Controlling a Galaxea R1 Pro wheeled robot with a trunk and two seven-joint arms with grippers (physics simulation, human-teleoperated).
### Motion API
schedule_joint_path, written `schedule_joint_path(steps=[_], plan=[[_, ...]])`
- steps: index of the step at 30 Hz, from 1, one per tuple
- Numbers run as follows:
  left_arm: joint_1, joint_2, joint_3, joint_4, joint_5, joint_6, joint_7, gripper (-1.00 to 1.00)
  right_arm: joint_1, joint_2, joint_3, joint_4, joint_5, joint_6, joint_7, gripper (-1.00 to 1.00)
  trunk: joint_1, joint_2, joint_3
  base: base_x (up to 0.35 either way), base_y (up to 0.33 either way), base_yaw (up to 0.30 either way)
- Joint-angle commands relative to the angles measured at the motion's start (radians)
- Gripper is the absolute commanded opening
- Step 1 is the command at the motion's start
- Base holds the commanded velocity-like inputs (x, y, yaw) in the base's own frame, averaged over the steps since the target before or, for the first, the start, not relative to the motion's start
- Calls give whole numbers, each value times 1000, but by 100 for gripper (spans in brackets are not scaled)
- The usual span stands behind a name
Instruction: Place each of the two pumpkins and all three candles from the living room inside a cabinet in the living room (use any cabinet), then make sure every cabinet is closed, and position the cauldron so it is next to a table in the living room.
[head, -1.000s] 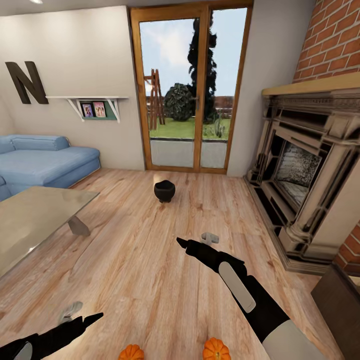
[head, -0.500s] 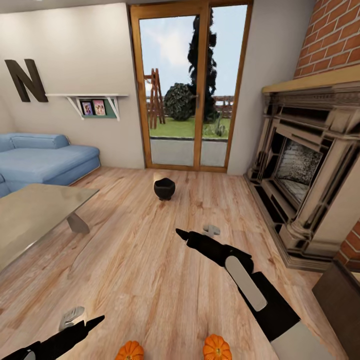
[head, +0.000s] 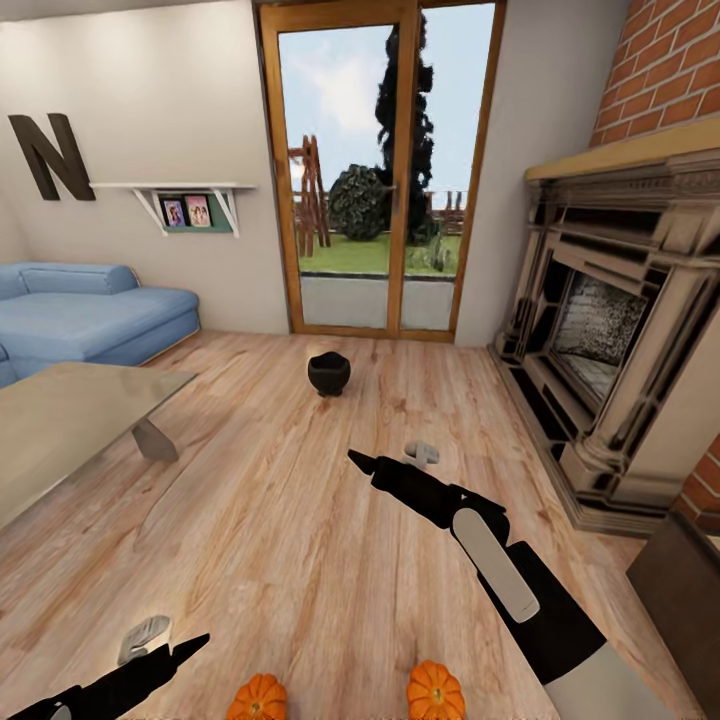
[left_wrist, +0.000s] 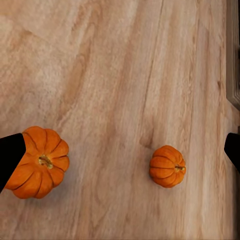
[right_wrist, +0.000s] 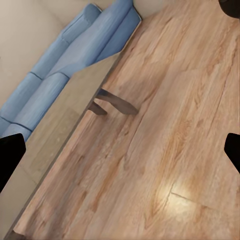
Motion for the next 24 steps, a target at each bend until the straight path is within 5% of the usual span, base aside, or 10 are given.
schedule_joint_path(steps=[1, 24], plan=[[-1, 1, -4, 0, 11, 9, 0, 100, -1, -1, 2, -2, -6, 0, -5, 100, 4, -8, -4, 0, 0, 0], [0, 2, 34, -1, 16, 4, 27, 100, -1, 0, 25, -46, -5, 4, -5, 100, 92, -169, -76, 0, 0, 0]])
